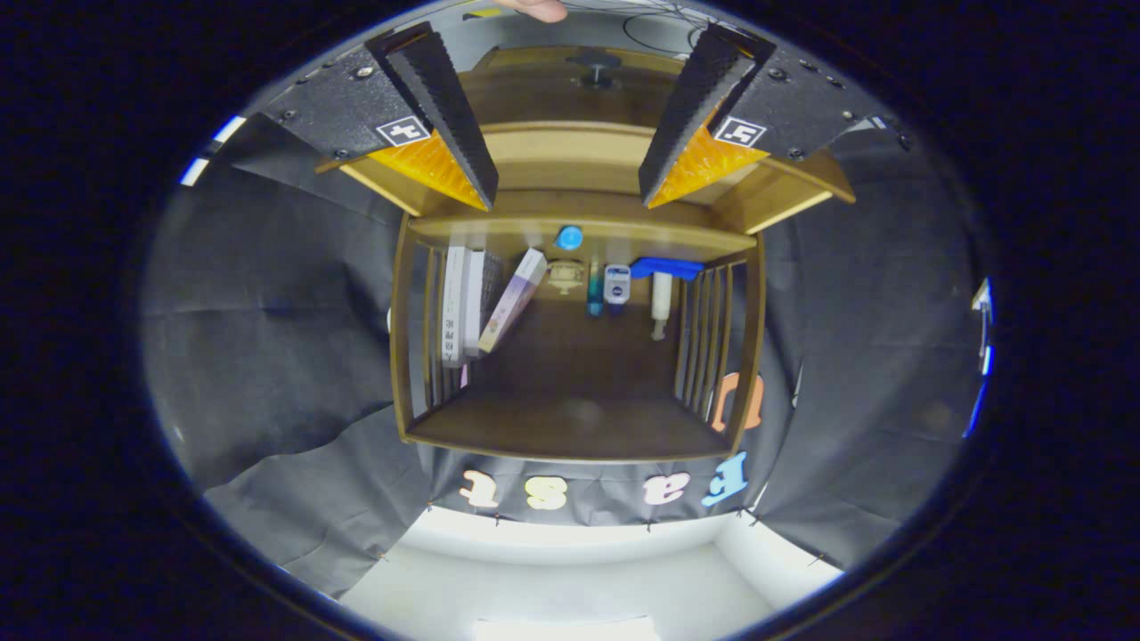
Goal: Pull open the drawer, take out the items inside it, and place them on the countertop above the cabinet.
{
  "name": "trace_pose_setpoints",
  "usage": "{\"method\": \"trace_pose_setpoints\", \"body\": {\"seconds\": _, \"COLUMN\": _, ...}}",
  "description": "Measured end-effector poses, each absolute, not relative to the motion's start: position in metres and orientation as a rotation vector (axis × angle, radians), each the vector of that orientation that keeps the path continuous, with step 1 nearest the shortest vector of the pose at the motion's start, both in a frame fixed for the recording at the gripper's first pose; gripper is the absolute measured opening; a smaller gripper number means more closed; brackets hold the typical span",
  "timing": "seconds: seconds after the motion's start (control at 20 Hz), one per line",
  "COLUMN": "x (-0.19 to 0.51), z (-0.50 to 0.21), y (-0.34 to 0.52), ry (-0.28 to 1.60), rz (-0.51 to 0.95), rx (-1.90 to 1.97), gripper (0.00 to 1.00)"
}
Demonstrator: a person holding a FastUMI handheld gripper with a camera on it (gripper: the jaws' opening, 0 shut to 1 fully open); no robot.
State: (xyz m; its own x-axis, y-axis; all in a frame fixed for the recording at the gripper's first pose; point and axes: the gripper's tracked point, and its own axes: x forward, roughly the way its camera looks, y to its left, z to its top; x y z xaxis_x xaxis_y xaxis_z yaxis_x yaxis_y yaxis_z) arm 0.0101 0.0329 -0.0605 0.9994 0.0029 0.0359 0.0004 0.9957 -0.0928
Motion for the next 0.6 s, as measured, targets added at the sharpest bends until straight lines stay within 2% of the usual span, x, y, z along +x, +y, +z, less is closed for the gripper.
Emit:
{"method": "trace_pose_setpoints", "body": {"seconds": 0.35, "x": 0.005, "z": -0.14, "y": 0.039, "ry": 0.076, "rz": 0.006, "rx": -0.064, "gripper": 1.0}}
{"method": "trace_pose_setpoints", "body": {"seconds": 0.6, "x": 0.013, "z": -0.17, "y": 0.037, "ry": 0.134, "rz": 0.0, "rx": -0.056, "gripper": 1.0}}
